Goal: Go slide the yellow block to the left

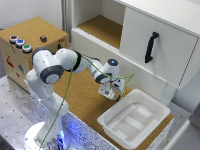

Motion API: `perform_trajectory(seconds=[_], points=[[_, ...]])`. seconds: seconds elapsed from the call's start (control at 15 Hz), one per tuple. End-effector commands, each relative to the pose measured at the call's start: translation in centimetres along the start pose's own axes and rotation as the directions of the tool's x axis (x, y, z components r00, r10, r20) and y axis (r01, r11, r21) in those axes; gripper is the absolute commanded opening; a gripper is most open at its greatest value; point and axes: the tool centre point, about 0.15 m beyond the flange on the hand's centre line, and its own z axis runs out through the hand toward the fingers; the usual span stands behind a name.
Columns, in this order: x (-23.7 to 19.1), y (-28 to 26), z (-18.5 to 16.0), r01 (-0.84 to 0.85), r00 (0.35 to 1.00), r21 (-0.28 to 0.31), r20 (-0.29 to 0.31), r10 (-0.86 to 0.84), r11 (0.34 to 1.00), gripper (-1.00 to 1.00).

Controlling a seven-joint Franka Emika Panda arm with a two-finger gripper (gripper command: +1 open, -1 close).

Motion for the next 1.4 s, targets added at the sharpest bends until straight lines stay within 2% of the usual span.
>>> perform_trajectory(seconds=[0.0,0.33,0.93,1.07,1.2,1.27,1.33], points=[[2.5,-3.3,3.0,0.027,1.000,0.082,-0.010,-0.026,0.996,-1.00],[3.7,-7.6,2.9,0.065,0.998,0.109,0.011,-0.067,0.992,-1.00],[5.2,-12.5,0.6,0.168,0.983,0.113,0.052,-0.175,0.979,-1.00],[5.1,-13.6,0.6,0.194,0.979,0.121,0.046,-0.201,0.974,-1.00],[5.2,-13.7,-0.1,0.220,0.974,0.104,0.031,-0.224,0.970,-1.00],[5.1,-13.4,-0.6,0.228,0.972,0.087,0.030,-0.231,0.970,1.00],[4.9,-13.3,-1.1,0.227,0.973,0.076,0.027,-0.230,0.971,1.00]])
